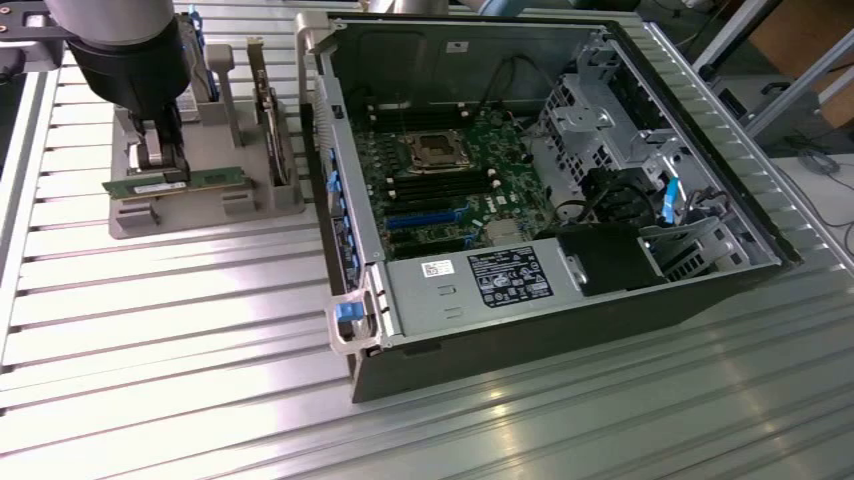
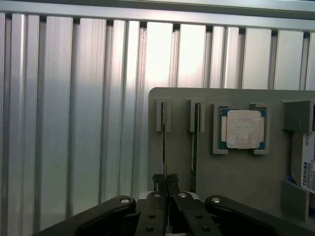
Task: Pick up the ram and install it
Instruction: 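Pick up the ram and move it above insertion slot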
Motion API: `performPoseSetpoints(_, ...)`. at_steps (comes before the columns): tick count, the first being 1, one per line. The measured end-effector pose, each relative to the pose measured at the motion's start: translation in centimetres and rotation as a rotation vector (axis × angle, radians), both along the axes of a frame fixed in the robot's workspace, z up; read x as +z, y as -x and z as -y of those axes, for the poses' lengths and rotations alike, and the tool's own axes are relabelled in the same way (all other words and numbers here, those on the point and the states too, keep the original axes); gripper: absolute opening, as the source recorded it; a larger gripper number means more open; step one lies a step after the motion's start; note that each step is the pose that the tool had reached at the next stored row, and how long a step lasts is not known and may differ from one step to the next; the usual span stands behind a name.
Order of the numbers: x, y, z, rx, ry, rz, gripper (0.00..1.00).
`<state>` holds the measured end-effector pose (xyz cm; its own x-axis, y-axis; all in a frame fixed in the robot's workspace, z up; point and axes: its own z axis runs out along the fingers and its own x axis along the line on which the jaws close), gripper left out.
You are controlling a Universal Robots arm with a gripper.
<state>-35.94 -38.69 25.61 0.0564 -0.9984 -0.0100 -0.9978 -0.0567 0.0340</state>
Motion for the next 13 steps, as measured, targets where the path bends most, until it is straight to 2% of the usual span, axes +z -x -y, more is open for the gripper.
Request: performPoseSetpoints(13,0.79,0.00,0.00,0.000,0.0000,-0.0001,0.12)
